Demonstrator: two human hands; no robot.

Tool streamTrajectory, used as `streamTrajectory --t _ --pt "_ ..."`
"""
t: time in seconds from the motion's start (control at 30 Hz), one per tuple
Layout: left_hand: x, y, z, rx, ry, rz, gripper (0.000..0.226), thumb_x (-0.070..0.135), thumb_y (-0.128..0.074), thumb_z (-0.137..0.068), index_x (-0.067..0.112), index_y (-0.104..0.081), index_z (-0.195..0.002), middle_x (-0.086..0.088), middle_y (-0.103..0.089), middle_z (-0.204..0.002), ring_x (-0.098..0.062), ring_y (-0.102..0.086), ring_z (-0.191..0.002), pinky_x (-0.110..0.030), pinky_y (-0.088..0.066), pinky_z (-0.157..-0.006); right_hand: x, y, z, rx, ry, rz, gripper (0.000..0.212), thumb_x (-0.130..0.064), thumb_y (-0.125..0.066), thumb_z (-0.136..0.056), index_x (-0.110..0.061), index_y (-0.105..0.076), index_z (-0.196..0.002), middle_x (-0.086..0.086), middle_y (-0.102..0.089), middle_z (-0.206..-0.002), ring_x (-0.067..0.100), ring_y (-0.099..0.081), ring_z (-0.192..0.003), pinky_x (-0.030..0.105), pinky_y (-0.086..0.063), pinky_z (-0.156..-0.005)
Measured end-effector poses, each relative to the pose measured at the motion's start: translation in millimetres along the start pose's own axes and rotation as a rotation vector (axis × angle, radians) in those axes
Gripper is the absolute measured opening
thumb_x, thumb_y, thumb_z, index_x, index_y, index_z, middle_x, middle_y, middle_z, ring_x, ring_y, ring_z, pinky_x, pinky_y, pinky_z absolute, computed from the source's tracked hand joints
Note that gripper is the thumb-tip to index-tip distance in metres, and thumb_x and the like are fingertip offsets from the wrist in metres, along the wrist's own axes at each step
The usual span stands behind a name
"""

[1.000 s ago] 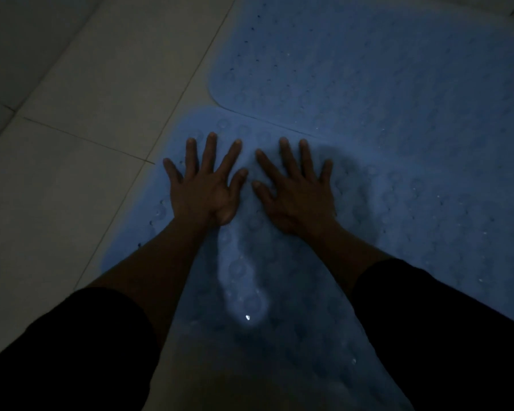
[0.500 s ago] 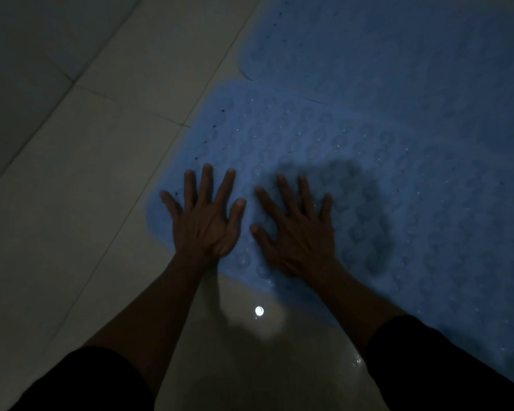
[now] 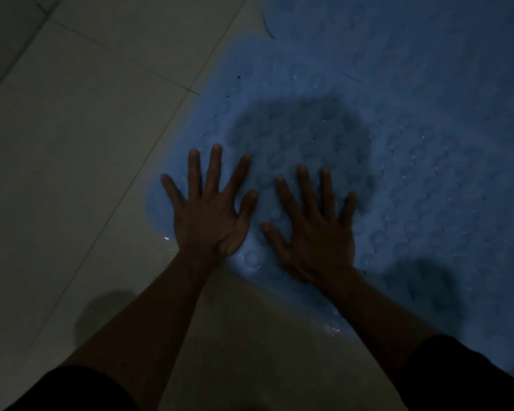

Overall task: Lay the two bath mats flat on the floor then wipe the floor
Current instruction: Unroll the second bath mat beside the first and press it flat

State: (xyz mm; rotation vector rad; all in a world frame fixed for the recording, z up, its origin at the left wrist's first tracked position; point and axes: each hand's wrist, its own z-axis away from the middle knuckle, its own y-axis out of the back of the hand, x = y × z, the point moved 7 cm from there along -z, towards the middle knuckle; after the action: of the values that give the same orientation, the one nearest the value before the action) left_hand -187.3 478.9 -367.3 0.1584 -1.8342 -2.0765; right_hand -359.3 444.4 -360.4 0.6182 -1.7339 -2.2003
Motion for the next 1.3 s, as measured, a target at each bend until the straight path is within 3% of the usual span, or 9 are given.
streamTrajectory --t 0.43,0.57,0.63,0.7,0.8,0.93,1.13,1.3 --pt "6 6 0 -0.077 -0.014 -0.006 0.06 0.065 -0.012 -0.101 0.05 0.009 -0.155 0.005 0.014 -0.168 -0.027 0.02 -0.153 -0.072 0.009 -0.114 3 1 2 0.066 0.005 -0.087 0.073 -0.072 -0.03 -0.091 -0.04 -0.012 -0.155 -0.003 0.001 -0.166 0.028 0.009 -0.152 0.067 -0.002 -0.115" --pt "20 11 3 -0.098 0.062 -0.035 0.066 0.066 -0.003 -0.098 0.041 0.007 -0.158 0.001 0.013 -0.168 -0.028 0.018 -0.153 -0.068 0.011 -0.116 14 8 6 0.072 0.02 -0.179 0.068 -0.065 -0.035 -0.092 -0.04 -0.022 -0.154 -0.002 -0.011 -0.165 0.026 -0.002 -0.153 0.064 -0.01 -0.116" --pt "50 11 8 -0.083 0.042 -0.015 0.069 0.065 -0.006 -0.099 0.033 0.002 -0.16 0.0 0.01 -0.168 -0.029 0.017 -0.153 -0.065 0.011 -0.117 38 16 22 0.101 -0.016 -0.209 0.067 -0.062 -0.035 -0.093 -0.038 -0.022 -0.154 0.001 -0.016 -0.164 0.026 -0.009 -0.152 0.062 -0.013 -0.116" --pt "97 8 16 -0.065 -0.09 0.016 0.068 0.063 -0.011 -0.101 0.032 -0.003 -0.16 -0.002 0.005 -0.169 -0.03 0.011 -0.154 -0.065 0.008 -0.119 76 25 43 0.139 -0.119 -0.226 0.069 -0.061 -0.037 -0.092 -0.038 -0.021 -0.154 0.0 -0.016 -0.164 0.025 -0.011 -0.152 0.061 -0.013 -0.117" --pt "178 -6 24 -0.108 -0.281 0.051 0.068 0.062 -0.015 -0.098 0.035 -0.005 -0.16 -0.002 0.004 -0.169 -0.029 0.008 -0.155 -0.066 0.004 -0.119 151 40 77 0.18 -0.308 -0.239 0.071 -0.061 -0.038 -0.091 -0.039 -0.018 -0.155 -0.002 -0.011 -0.165 0.023 -0.007 -0.152 0.061 -0.011 -0.116" --pt "271 -21 13 -0.134 -0.414 0.038 0.067 0.062 -0.021 -0.1 0.037 -0.002 -0.159 -0.002 0.006 -0.169 -0.029 0.009 -0.155 -0.07 0.001 -0.117 256 55 97 0.162 -0.514 -0.251 0.069 -0.063 -0.035 -0.095 -0.04 -0.011 -0.155 -0.002 0.001 -0.166 0.026 0.003 -0.152 0.063 -0.007 -0.118" --pt "358 -38 -24 -0.102 -0.514 -0.033 0.065 0.066 -0.016 -0.098 0.043 -0.002 -0.158 -0.001 0.004 -0.169 -0.031 0.009 -0.155 -0.075 0.002 -0.113 336 50 83 0.139 -0.561 -0.192 0.069 -0.069 -0.025 -0.094 -0.043 -0.004 -0.154 -0.002 0.007 -0.166 0.03 0.01 -0.151 0.065 0.0 -0.116" --pt "367 -57 -29 -0.069 -0.481 -0.057 0.063 0.07 -0.014 -0.098 0.05 -0.001 -0.156 0.005 0.005 -0.169 -0.028 0.013 -0.154 -0.076 0.004 -0.111 342 33 81 0.159 -0.575 -0.189 0.066 -0.069 -0.022 -0.094 -0.047 -0.004 -0.153 -0.008 0.004 -0.166 0.025 0.012 -0.152 0.062 0.005 -0.117"
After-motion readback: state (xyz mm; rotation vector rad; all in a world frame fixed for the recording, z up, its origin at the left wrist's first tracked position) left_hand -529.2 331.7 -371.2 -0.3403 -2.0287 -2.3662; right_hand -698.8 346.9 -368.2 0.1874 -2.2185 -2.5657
